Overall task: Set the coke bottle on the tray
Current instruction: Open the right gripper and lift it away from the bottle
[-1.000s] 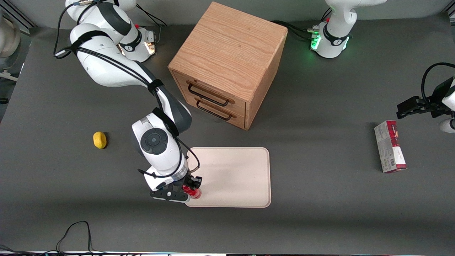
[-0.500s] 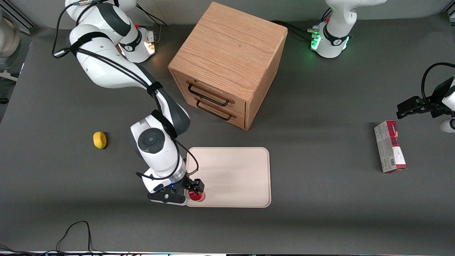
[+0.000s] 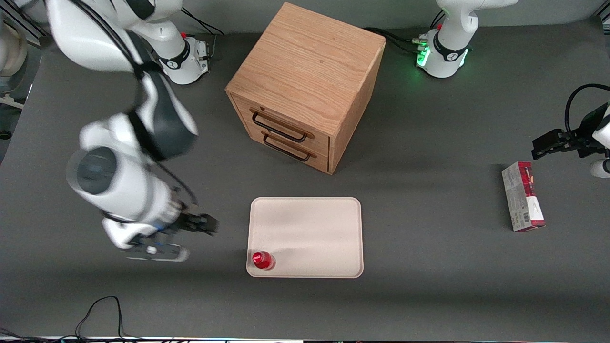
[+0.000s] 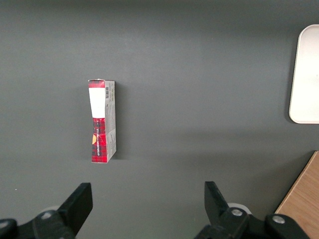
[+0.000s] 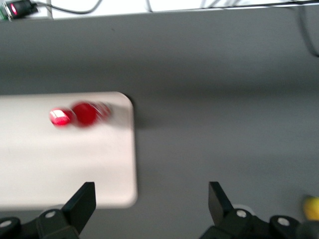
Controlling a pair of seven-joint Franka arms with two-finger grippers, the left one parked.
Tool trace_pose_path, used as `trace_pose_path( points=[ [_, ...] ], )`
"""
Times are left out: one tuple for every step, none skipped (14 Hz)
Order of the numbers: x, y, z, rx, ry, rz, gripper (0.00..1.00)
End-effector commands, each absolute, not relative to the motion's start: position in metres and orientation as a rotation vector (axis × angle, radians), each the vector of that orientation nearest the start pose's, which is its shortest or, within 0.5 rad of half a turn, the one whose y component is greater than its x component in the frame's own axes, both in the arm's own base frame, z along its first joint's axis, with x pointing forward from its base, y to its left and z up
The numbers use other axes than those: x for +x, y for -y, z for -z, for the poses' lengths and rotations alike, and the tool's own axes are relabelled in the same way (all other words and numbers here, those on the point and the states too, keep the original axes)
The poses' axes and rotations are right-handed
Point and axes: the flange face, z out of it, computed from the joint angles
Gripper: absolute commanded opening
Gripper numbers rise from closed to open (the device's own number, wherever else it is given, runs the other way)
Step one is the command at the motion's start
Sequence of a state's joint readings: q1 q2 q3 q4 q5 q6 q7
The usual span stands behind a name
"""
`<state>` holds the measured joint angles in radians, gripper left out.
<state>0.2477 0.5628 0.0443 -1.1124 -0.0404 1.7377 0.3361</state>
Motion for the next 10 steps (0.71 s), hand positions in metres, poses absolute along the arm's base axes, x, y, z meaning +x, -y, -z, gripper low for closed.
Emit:
trace_pose_path(
  points=[
    [0.623, -0.127, -0.538, -3.133, -0.02, -0.016, 1.0],
    [0.604, -0.104, -0.555, -3.129, -0.066, -0.004, 1.0],
    [0.584, -0.083, -0.568, -3.118, -0.108, 0.005, 1.0],
    [0.566, -0.068, -0.579, -3.108, -0.137, 0.017, 1.0],
    [0.549, -0.054, -0.589, -3.097, -0.16, 0.026, 1.0],
    [0.537, -0.041, -0.597, -3.093, -0.186, 0.037, 1.0],
    [0.531, -0.032, -0.6, -3.089, -0.2, 0.032, 1.0],
    [0.529, -0.027, -0.603, -3.088, -0.2, 0.037, 1.0],
    [0.529, -0.02, -0.605, -3.085, -0.221, 0.035, 1.0],
    [0.53, -0.014, -0.605, -3.08, -0.24, 0.037, 1.0]
  ],
)
